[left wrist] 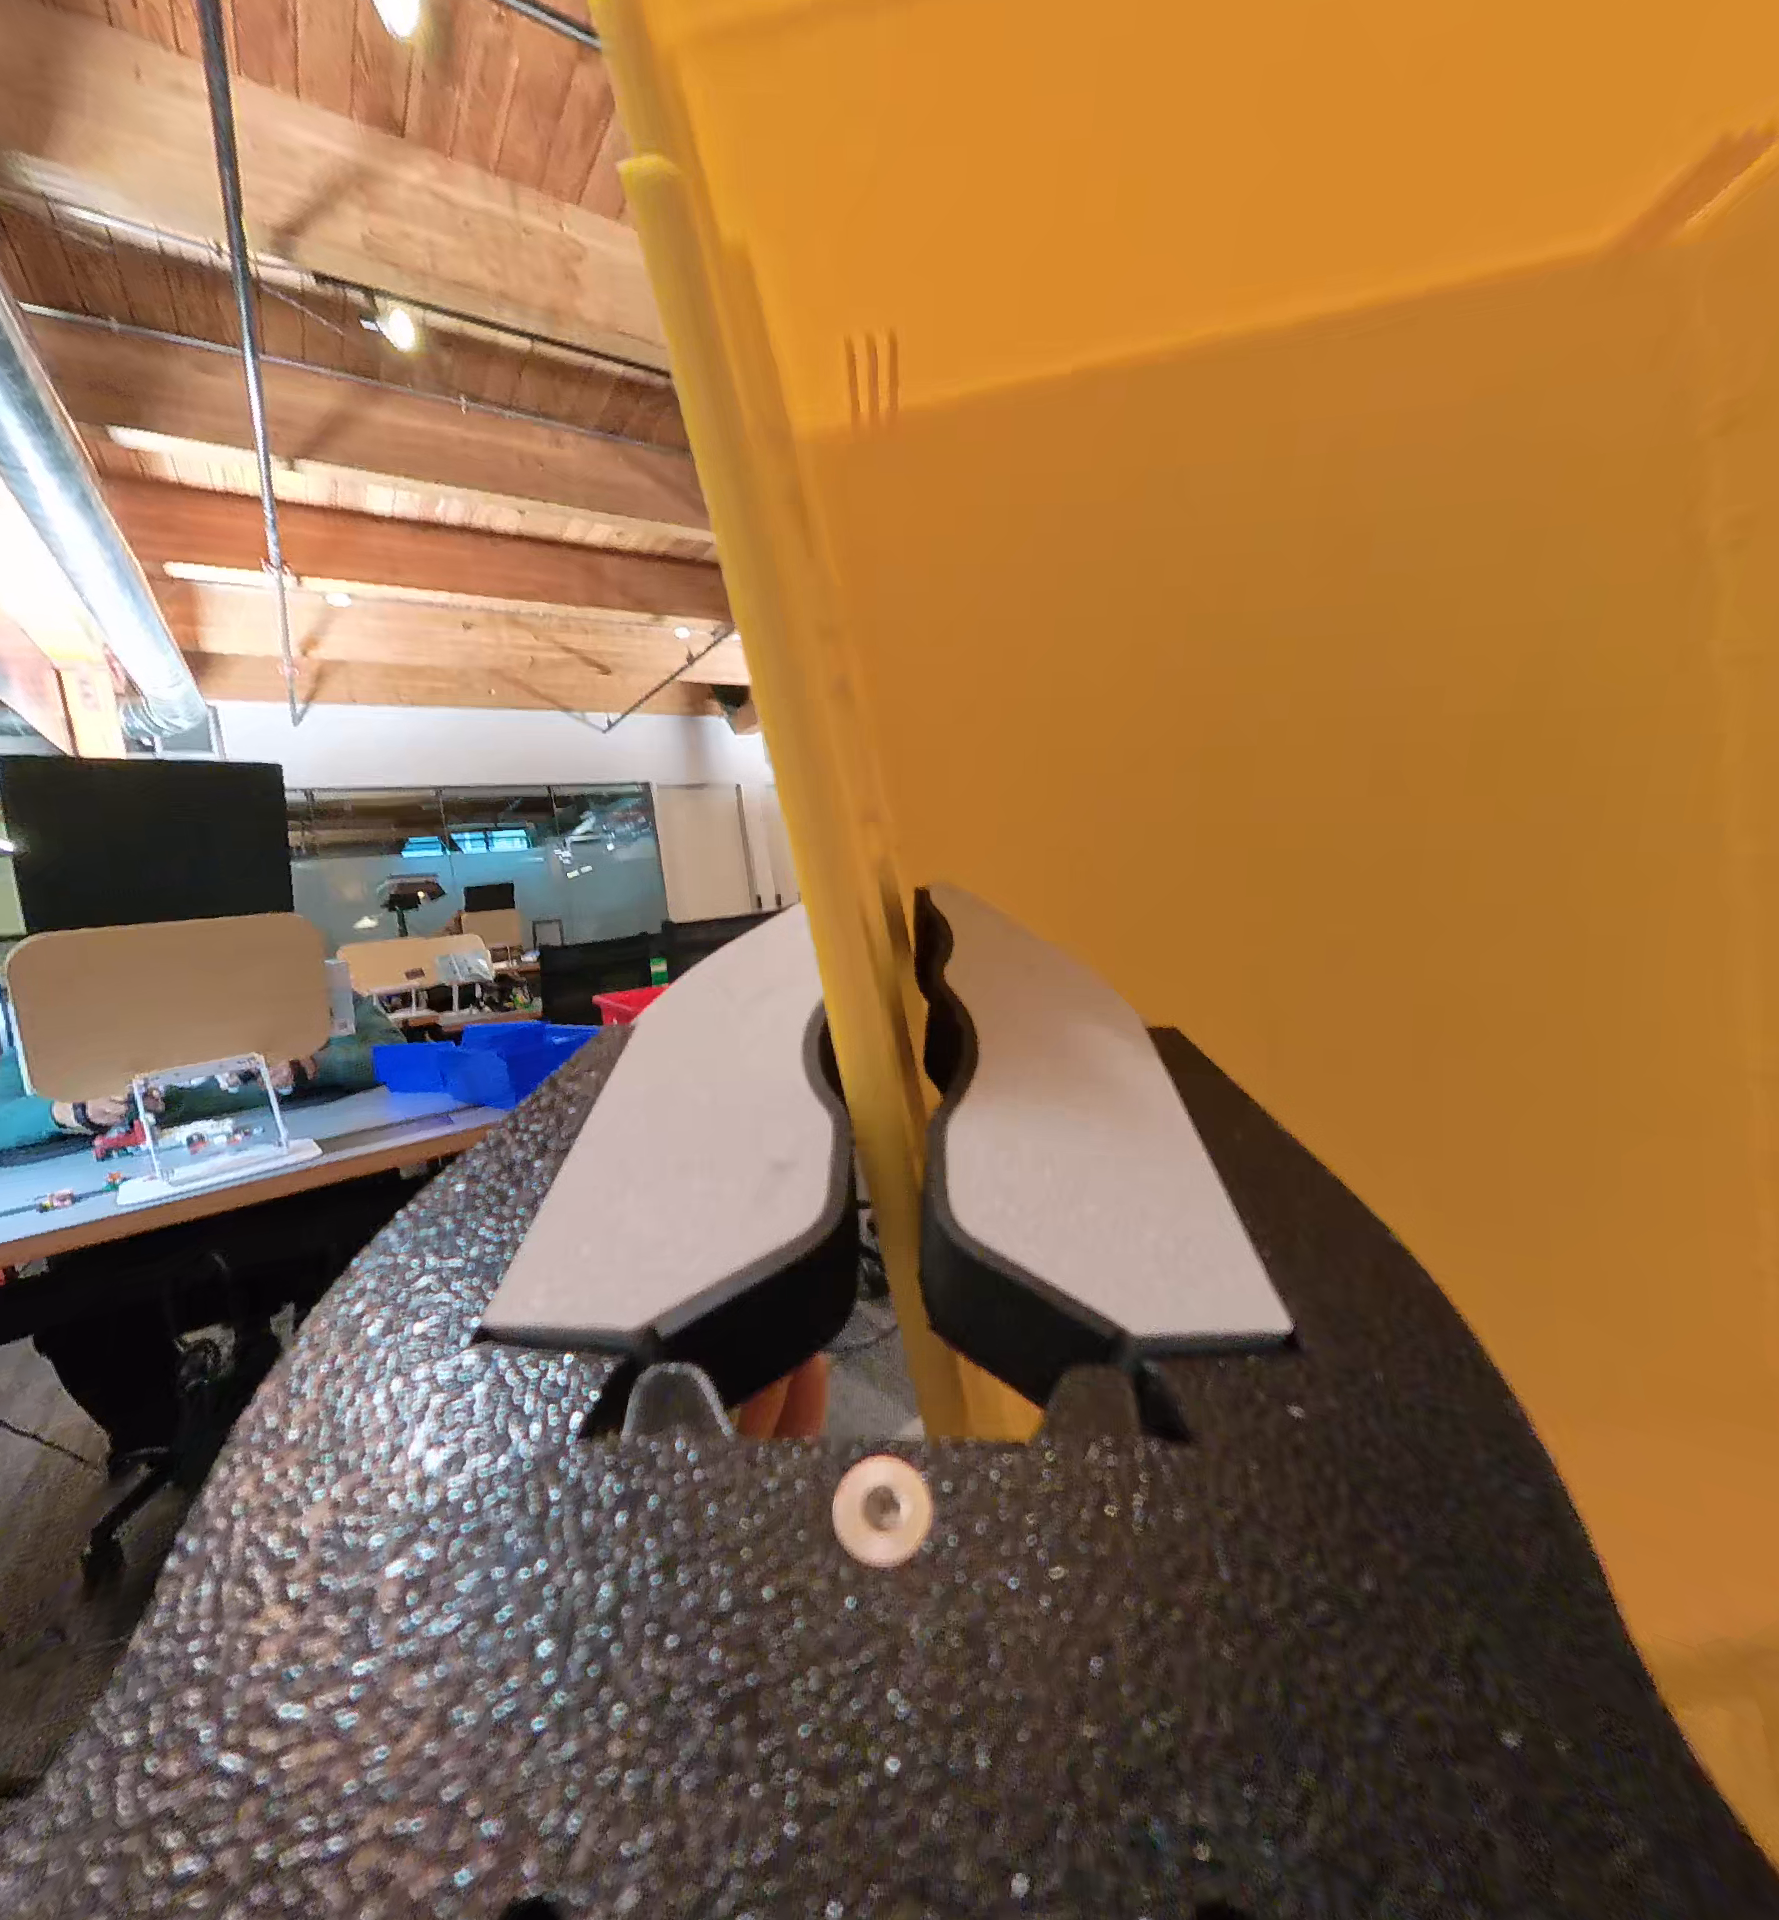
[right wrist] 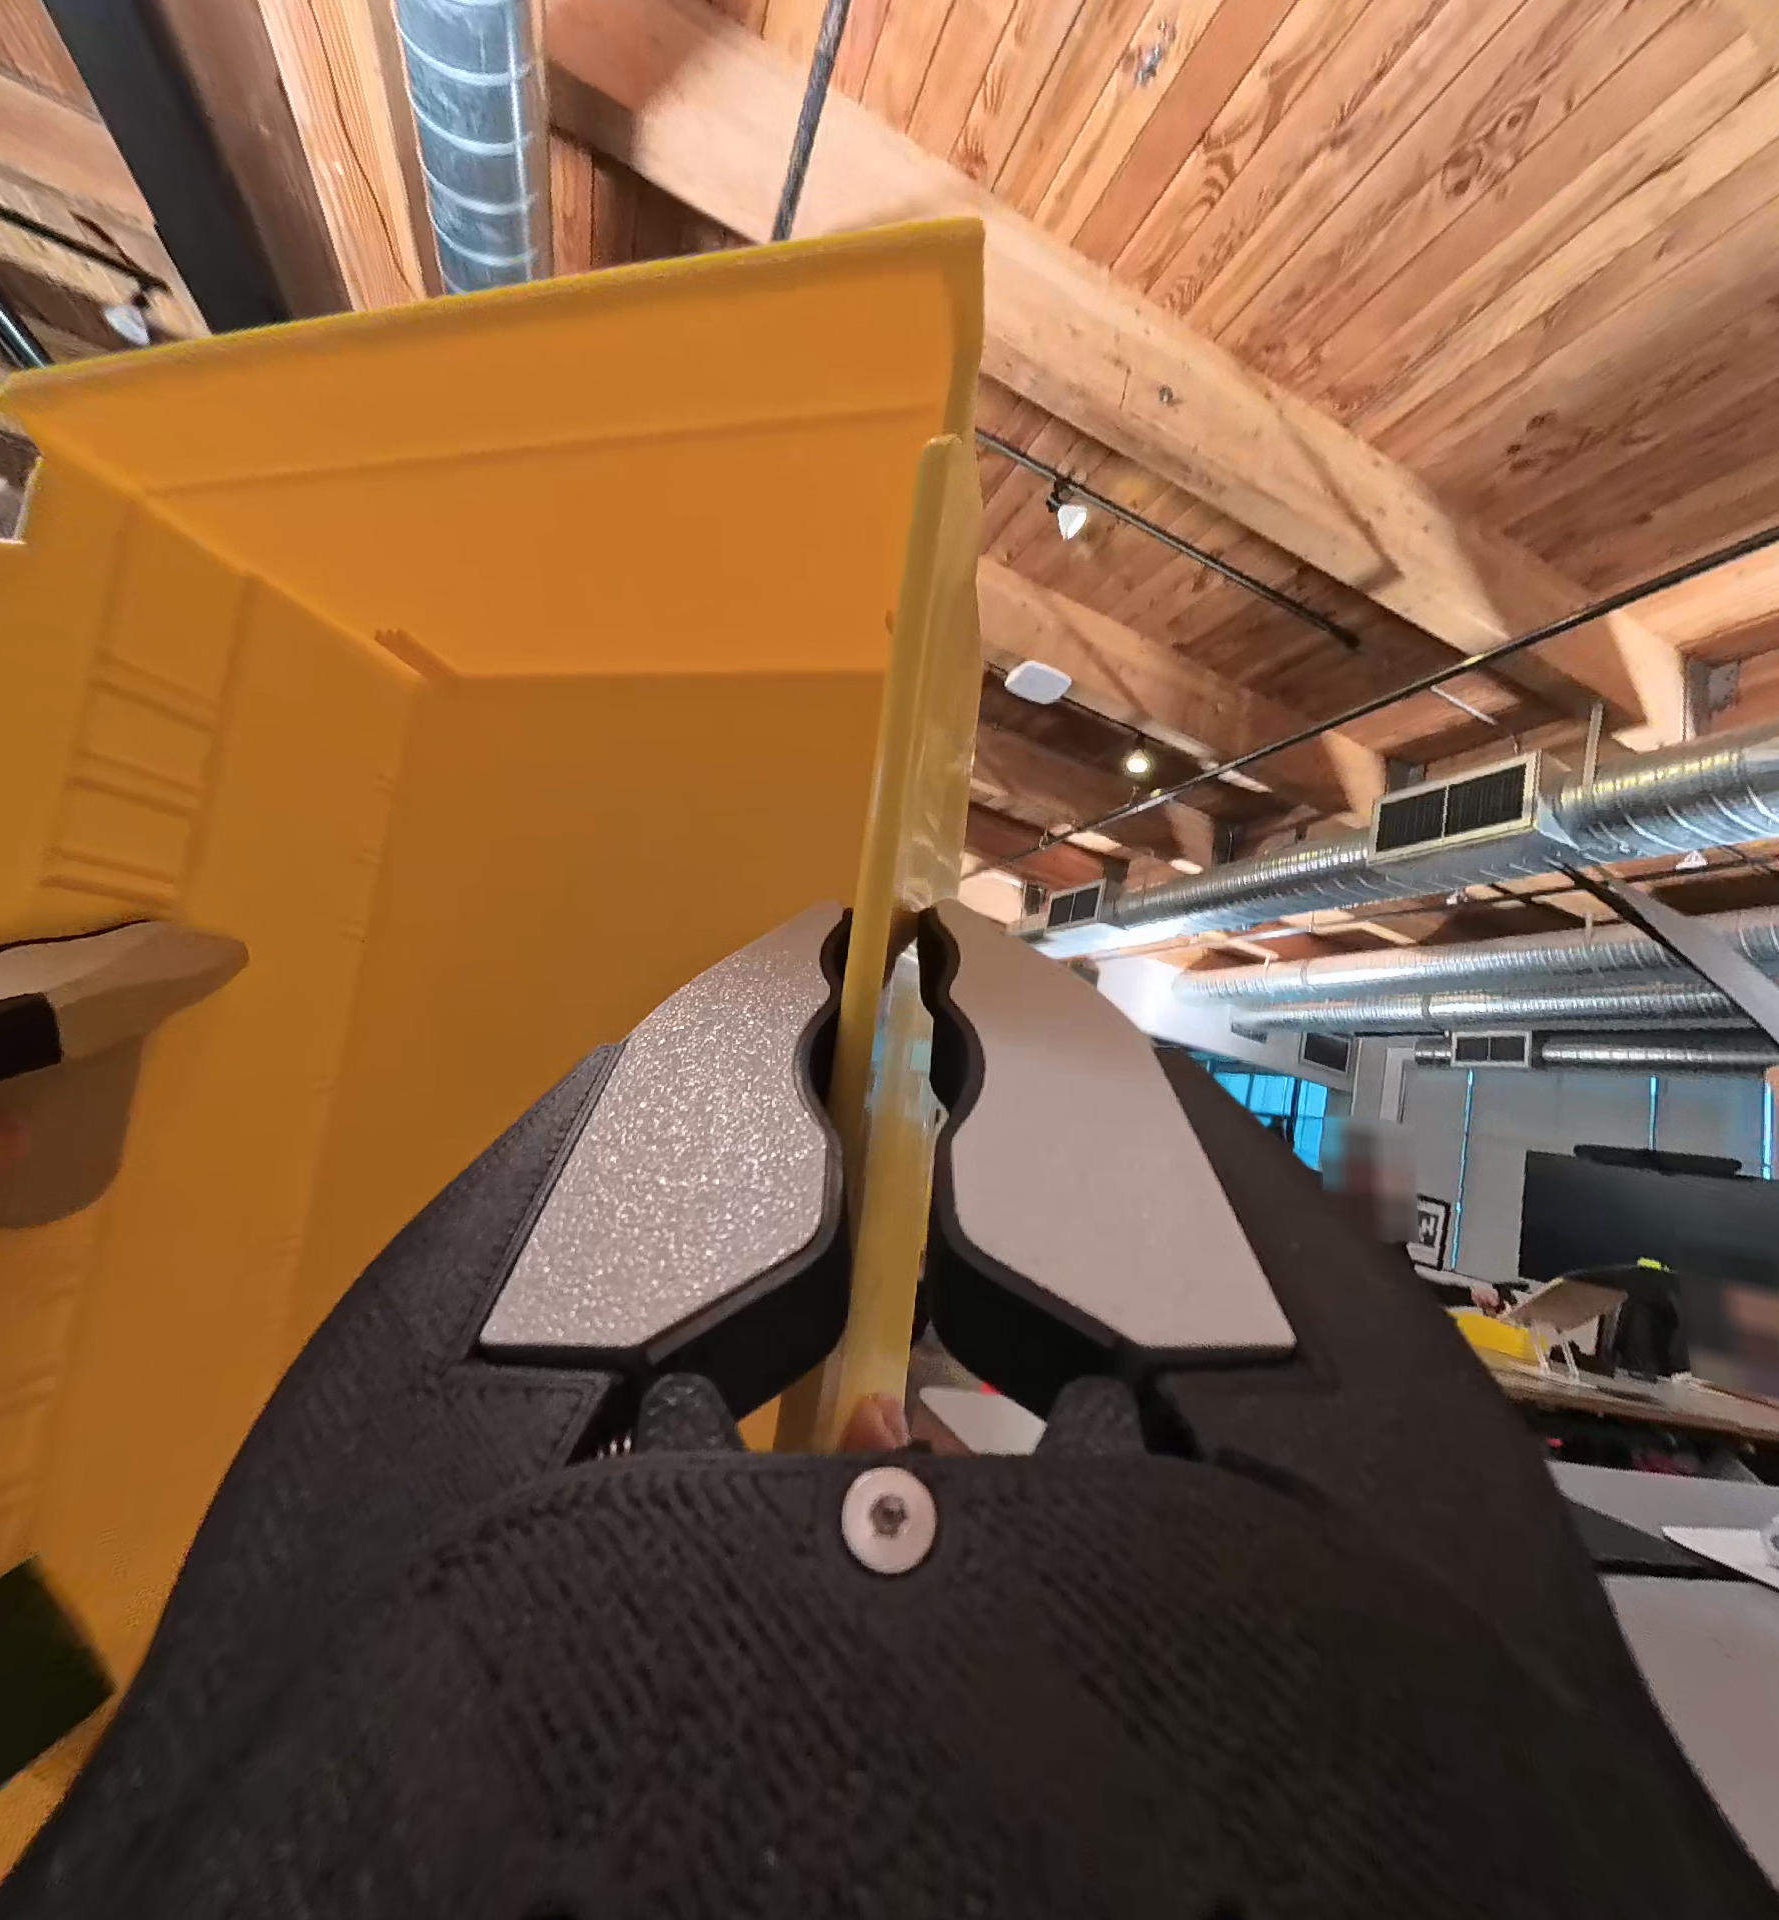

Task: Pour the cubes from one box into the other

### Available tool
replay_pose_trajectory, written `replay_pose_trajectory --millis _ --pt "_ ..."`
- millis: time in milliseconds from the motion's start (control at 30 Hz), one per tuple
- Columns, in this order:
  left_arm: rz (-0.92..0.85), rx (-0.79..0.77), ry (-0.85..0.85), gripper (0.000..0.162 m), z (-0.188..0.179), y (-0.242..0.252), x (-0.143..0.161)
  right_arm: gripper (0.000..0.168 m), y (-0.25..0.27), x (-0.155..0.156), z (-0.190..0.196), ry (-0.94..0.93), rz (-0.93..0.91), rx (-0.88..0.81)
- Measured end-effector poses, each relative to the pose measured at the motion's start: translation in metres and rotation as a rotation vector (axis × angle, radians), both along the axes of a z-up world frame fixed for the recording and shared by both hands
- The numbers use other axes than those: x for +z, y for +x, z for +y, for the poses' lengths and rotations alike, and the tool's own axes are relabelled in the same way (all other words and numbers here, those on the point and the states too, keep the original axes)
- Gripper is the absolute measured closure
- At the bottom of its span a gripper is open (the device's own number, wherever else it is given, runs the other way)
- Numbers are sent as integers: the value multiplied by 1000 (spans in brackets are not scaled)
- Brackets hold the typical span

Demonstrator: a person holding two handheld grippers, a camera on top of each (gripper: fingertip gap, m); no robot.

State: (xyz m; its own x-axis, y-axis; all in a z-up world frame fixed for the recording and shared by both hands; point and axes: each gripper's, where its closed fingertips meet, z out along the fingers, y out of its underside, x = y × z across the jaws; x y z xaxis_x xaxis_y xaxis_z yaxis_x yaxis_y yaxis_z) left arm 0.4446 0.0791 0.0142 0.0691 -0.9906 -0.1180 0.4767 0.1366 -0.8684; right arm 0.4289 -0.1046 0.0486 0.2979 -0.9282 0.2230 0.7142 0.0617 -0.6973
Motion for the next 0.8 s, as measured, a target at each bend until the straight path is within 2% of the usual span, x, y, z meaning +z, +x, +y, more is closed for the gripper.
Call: replay_pose_trajectory --millis 467,633,800 --pt "-9 1 20 155 -3 -10 2 156 -3 -2 -4 14 6 32" --pt "74 34 33 156 0 -8 -3 156 0 -8 -2 8 67 41" --pt "229 88 46 156 2 -5 1 158 15 -4 -1 -11 218 18"
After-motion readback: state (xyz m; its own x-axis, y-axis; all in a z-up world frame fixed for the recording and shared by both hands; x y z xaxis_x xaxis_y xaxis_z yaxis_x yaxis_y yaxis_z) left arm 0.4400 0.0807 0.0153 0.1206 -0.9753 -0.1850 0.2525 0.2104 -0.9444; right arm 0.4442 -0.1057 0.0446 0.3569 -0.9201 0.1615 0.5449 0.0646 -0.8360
